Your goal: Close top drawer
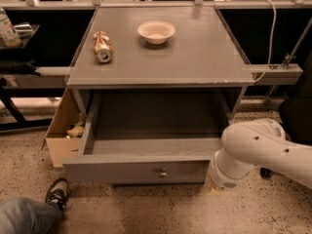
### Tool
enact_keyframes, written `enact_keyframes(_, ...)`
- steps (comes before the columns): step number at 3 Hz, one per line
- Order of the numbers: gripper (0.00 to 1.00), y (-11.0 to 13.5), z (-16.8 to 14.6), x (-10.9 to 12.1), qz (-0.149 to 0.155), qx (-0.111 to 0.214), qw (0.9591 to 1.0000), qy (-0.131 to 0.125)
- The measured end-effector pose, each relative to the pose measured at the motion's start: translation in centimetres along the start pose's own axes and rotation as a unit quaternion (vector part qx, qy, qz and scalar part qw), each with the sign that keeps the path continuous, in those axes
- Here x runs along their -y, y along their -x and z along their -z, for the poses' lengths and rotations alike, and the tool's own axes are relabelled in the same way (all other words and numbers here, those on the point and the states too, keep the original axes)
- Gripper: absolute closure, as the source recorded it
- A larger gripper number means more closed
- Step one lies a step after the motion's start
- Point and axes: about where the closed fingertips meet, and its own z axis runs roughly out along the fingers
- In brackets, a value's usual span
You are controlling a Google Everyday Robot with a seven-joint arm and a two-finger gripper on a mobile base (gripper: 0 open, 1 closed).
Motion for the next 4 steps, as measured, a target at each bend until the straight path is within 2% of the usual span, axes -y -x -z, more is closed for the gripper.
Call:
enact_keyframes(1,1.0,0.64,-0.63,1.82,0.001,0.013,0.9999,-0.006)
enact_keyframes(2,0.84,0.75,-0.74,2.11,0.001,0.015,0.9999,-0.006)
enact_keyframes(4,0.38,0.75,-0.74,2.11,0.001,0.015,0.9999,-0.006)
